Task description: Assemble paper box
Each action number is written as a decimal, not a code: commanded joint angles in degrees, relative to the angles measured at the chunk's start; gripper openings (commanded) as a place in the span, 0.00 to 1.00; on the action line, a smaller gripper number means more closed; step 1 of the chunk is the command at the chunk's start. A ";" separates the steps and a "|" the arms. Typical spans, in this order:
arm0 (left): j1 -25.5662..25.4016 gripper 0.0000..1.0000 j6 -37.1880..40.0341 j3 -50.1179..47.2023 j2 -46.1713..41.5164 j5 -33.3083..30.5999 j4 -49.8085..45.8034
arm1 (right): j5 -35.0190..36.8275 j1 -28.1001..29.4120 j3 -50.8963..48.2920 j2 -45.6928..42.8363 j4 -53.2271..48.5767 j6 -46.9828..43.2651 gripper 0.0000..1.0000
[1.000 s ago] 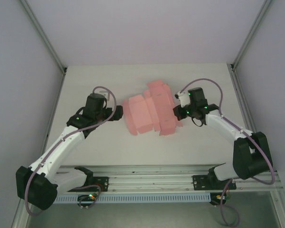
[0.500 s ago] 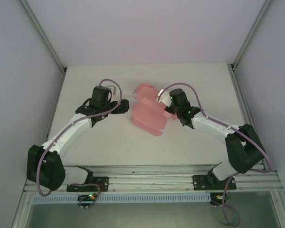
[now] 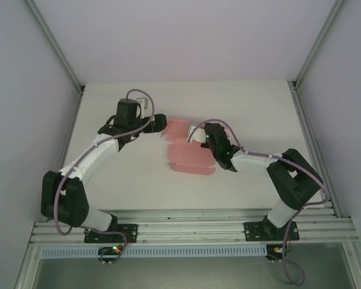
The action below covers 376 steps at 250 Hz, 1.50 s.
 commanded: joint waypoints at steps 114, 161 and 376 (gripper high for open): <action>-6.17 1.00 12.68 8.31 12.62 -5.59 -2.07 | -2.29 0.90 0.05 -1.88 -1.74 2.39 0.00; -9.05 1.00 12.43 9.94 15.62 -10.02 -0.11 | -3.52 1.67 -0.43 -2.93 -3.04 3.20 0.00; -8.45 1.00 2.61 -10.25 0.37 -4.71 14.58 | -4.39 -0.73 0.12 -7.58 -12.47 11.15 0.00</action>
